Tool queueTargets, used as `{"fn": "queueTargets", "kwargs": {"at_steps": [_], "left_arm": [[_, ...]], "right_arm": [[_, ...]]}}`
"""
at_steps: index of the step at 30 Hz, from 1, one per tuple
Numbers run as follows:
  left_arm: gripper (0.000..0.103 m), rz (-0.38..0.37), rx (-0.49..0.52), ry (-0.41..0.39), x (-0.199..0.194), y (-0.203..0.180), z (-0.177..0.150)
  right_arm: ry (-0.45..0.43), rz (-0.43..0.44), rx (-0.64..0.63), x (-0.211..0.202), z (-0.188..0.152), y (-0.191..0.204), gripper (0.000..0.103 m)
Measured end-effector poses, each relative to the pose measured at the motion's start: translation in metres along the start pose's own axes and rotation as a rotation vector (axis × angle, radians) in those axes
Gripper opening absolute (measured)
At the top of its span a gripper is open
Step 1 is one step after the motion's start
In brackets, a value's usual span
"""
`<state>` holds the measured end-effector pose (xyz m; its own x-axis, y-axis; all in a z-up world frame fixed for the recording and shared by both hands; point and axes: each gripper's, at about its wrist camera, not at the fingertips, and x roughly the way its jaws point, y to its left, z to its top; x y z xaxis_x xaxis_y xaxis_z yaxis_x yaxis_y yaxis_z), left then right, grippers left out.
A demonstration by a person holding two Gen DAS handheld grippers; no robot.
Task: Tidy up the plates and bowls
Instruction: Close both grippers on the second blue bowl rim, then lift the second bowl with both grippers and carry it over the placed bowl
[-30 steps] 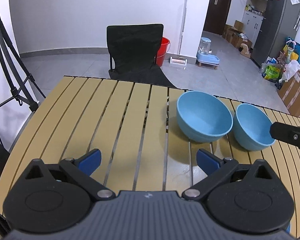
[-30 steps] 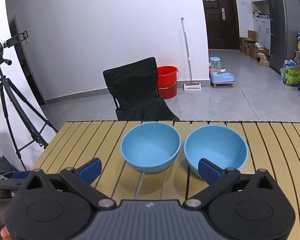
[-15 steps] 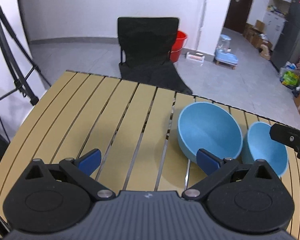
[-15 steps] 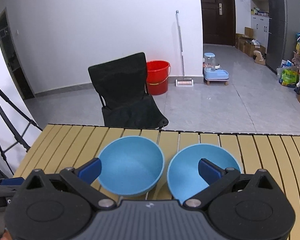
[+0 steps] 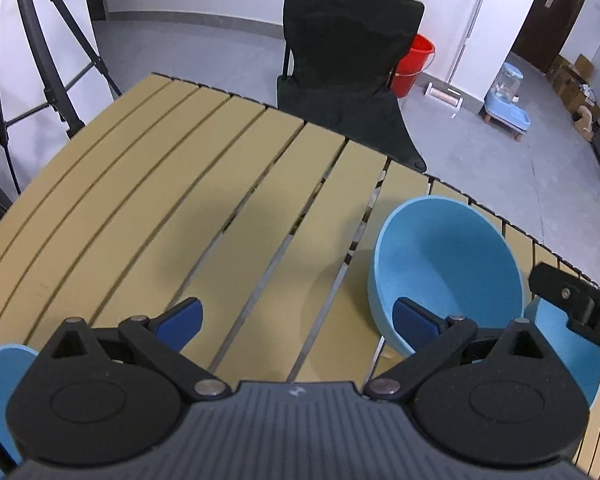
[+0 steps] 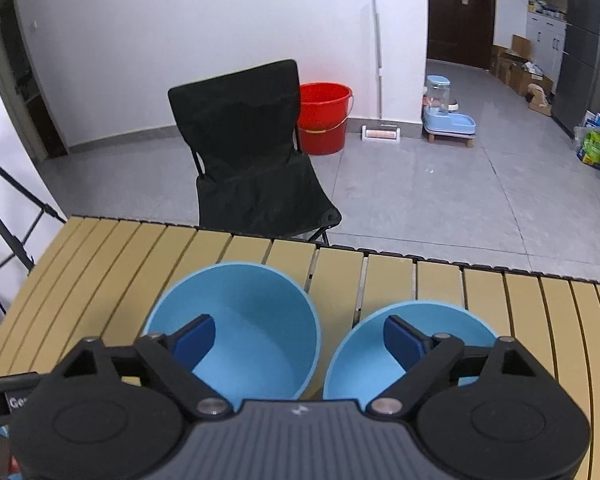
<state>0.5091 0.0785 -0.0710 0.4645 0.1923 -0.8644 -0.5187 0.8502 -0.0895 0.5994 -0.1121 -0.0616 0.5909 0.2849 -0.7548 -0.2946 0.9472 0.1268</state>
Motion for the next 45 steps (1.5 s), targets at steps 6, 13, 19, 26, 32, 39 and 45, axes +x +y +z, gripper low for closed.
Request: {"fn": "queueTargets", "kwargs": {"at_steps": [6, 13, 19, 26, 32, 39, 45], "left_arm": [[0.098, 0.003, -0.005, 0.013, 0.015, -0.007, 0.0], [0.082, -0.017, 0.013, 0.034, 0.028, -0.017, -0.001], [0.059, -0.069, 0.023, 0.062, 0.038, -0.024, -0.003], [0.024, -0.198, 0.009, 0.068, 0.043, -0.025, -0.004], [0.017, -0.18, 0.029, 0.056, 0.042, -0.026, -0.005], [0.017, -0.157, 0.059, 0.026, 0.033, -0.027, -0.007], [0.017, -0.147, 0.073, 0.005, 0.021, -0.023, -0.008]], "right_arm": [[0.012, -0.004, -0.043, 0.019, 0.005, 0.003, 0.069], [0.031, 0.011, -0.054, 0.042, 0.003, 0.002, 0.045], [0.038, 0.014, -0.059, 0.057, 0.003, 0.001, 0.03], [0.041, 0.038, -0.024, 0.065, 0.0, -0.007, 0.019], [0.032, 0.046, 0.005, 0.063, -0.005, -0.011, 0.01], [0.015, 0.052, 0.025, 0.056, -0.01, -0.01, 0.01], [-0.016, 0.074, 0.043, 0.039, -0.016, -0.007, 0.01]]}}
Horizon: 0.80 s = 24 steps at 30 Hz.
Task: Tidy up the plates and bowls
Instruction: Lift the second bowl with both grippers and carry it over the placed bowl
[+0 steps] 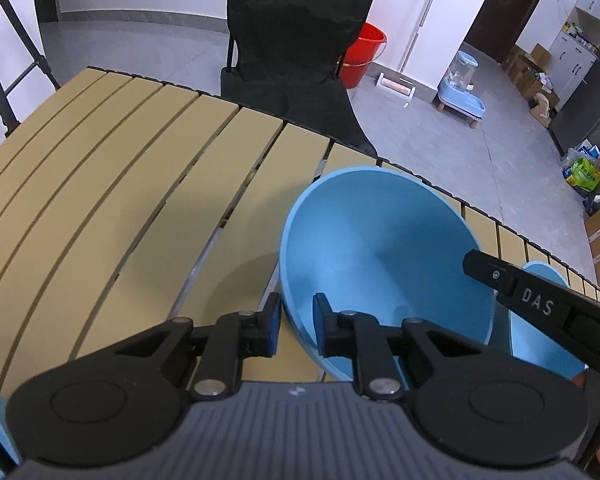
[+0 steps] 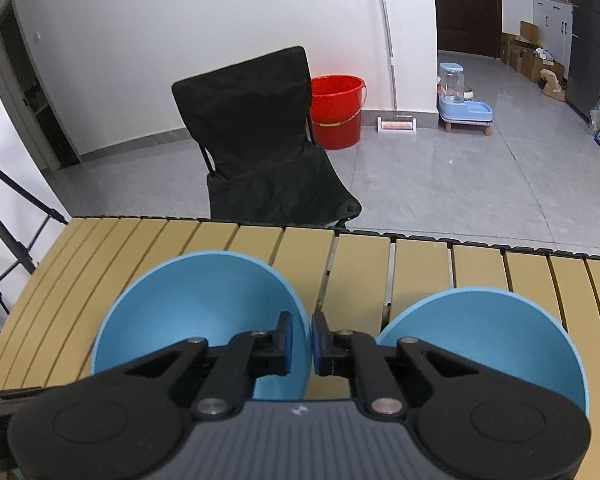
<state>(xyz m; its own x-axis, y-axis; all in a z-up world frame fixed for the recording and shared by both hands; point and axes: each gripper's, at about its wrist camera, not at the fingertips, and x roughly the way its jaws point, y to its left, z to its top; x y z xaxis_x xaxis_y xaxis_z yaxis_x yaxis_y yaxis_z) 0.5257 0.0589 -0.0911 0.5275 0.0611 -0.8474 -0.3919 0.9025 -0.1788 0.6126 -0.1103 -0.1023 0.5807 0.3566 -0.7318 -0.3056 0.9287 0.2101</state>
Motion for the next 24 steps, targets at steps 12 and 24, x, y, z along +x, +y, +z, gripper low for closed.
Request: {"fn": "queueTargets", "kwargs": {"at_steps": [12, 24], "left_arm": [[0.018, 0.001, 0.042, -0.036, -0.032, 0.004, -0.012], [0.018, -0.005, 0.062, -0.076, -0.068, 0.013, -0.026]], "right_arm": [[-0.065, 0.013, 0.006, -0.044, -0.013, 0.011, 0.01], [-0.111, 0.03, -0.006, -0.088, -0.028, 0.027, 0.01]]}}
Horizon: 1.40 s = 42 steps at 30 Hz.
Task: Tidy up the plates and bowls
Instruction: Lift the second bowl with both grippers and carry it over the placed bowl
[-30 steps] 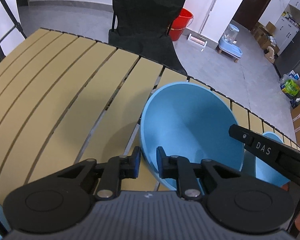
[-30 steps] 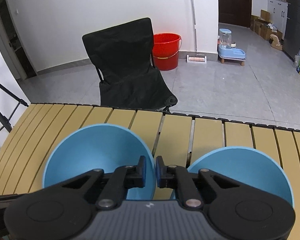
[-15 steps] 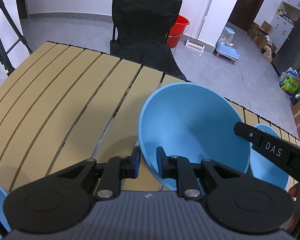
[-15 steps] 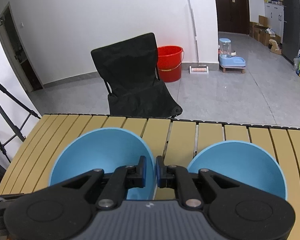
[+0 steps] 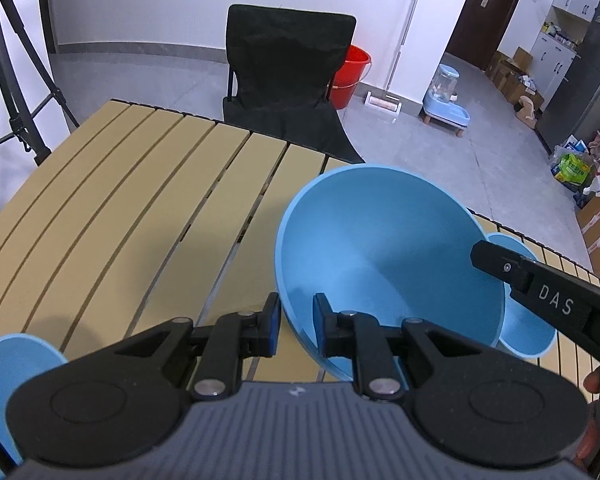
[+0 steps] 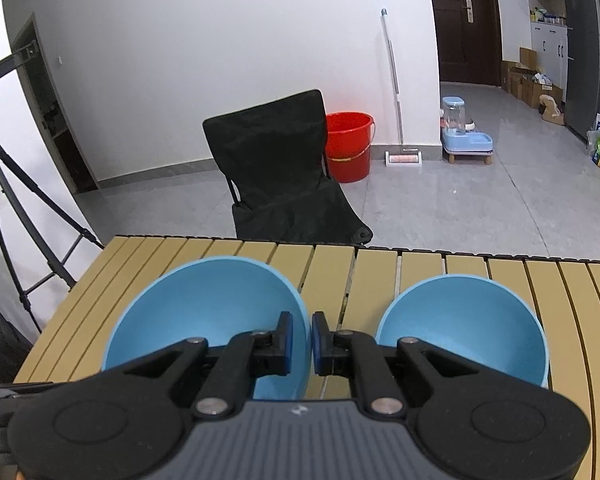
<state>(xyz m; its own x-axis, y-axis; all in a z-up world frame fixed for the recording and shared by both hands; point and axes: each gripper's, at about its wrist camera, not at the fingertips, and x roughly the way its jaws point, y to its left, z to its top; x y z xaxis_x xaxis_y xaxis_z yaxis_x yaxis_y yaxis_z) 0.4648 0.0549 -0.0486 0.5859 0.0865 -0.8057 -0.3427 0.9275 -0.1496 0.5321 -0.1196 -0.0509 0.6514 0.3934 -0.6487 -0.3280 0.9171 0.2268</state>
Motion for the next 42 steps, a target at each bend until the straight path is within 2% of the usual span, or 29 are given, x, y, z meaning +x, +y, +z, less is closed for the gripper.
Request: {"fn": "queueTargets", "kwargs": {"at_steps": [23, 42], "left_arm": [[0.018, -0.015, 0.023, -0.05, -0.072, 0.034, -0.041], [0.018, 0.007, -0.012, -0.091, -0.122, 0.085, -0.072]], "right_arm": [[-0.08, 0.015, -0.021, -0.083, -0.035, 0.045, 0.01], [-0.12, 0.074, -0.053, -0.129, -0.073, 0.098, 0.01]]}}
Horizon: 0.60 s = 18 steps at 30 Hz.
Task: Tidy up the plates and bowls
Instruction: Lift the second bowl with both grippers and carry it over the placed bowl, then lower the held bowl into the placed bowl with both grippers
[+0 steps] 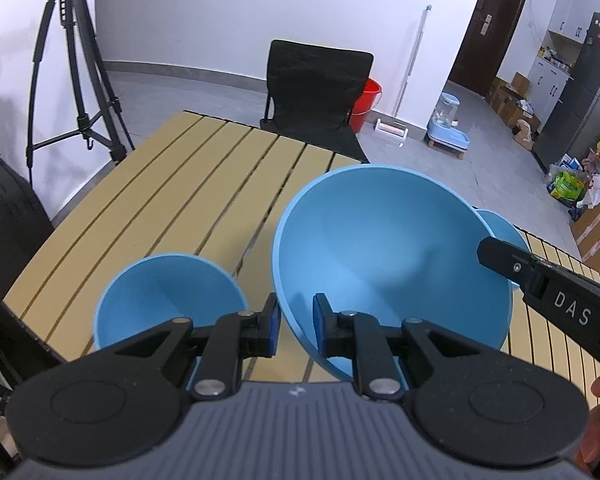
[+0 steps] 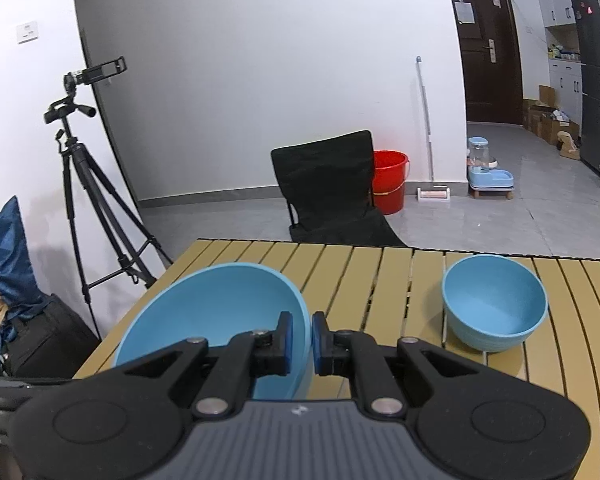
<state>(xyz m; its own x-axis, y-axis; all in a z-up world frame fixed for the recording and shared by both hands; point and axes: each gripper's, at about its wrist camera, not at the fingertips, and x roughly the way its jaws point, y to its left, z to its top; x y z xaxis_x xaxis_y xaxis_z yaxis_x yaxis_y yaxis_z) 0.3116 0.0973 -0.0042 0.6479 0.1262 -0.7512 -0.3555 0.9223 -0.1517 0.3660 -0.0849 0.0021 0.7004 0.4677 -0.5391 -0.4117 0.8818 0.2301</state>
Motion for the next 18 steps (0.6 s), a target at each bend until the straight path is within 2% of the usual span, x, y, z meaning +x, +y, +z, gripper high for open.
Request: {"fn": "queueTargets", "kwargs": {"at_steps": [18], "left_arm": [[0.018, 0.043, -0.041, -0.022, -0.028, 0.046, -0.014]], "right_arm": [[0.004, 0.053, -0.042, -0.009, -0.014, 0.052, 0.01]]}}
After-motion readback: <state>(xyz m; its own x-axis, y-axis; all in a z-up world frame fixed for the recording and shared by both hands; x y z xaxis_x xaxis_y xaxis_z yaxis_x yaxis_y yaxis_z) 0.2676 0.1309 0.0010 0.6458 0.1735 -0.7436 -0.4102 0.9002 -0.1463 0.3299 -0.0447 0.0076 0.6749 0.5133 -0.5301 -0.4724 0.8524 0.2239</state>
